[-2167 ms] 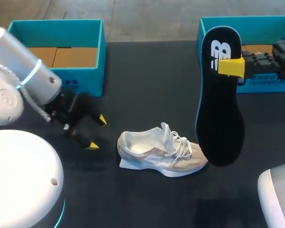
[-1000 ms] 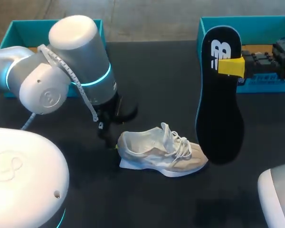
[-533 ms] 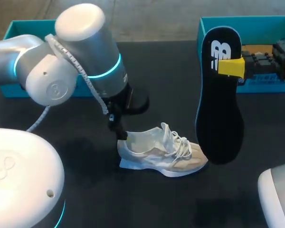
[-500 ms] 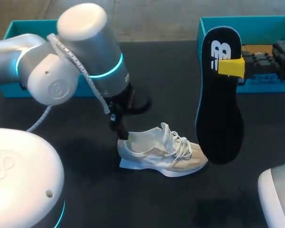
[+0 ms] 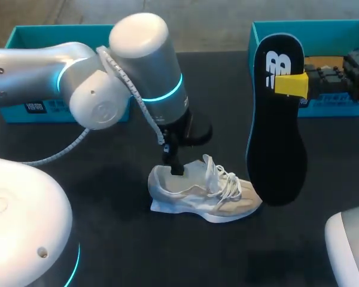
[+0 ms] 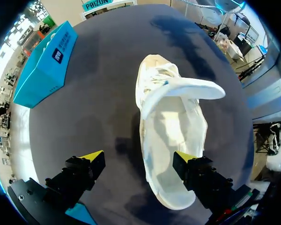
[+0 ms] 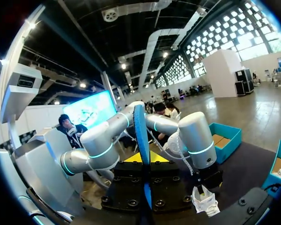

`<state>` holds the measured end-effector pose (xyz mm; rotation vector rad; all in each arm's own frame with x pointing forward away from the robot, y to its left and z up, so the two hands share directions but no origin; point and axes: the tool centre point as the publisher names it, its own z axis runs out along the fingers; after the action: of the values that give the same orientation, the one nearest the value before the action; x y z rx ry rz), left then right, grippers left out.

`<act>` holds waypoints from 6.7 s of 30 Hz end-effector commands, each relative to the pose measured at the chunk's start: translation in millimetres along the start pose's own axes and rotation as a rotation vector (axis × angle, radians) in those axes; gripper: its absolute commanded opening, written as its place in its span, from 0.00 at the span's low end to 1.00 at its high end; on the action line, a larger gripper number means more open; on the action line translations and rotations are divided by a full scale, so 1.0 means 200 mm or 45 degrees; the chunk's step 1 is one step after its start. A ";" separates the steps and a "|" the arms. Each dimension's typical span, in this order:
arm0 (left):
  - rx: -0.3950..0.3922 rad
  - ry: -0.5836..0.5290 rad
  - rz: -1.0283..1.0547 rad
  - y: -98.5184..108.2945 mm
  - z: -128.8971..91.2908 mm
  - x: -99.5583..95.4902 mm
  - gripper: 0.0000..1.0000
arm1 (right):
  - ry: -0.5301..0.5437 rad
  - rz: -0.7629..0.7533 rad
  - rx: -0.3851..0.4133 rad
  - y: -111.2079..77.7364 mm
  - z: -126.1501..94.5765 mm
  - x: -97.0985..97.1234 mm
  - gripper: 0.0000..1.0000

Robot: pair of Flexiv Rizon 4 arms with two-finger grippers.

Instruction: Take the shoe out of the shoebox, open the shoe tongue, remove and reinsert the insole, then place the shoe into the shoebox

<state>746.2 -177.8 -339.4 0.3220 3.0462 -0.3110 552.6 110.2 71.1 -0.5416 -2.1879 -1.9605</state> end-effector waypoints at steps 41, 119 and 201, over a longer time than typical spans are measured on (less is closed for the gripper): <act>0.007 0.099 0.084 -0.03 0.15 0.03 0.00 | 0.003 0.003 0.011 0.02 0.01 -0.01 0.00; 0.082 0.395 1.706 -0.36 0.10 0.36 0.00 | 0.003 0.003 0.011 0.02 0.01 -0.01 0.00; 0.988 -0.805 1.276 -0.23 -0.52 0.13 1.00 | 0.003 0.003 0.011 0.02 0.01 -0.01 0.00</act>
<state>717.4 -200.5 -230.6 1.6698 1.9518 -1.0593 552.6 110.2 71.0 -0.5414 -2.1880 -1.9604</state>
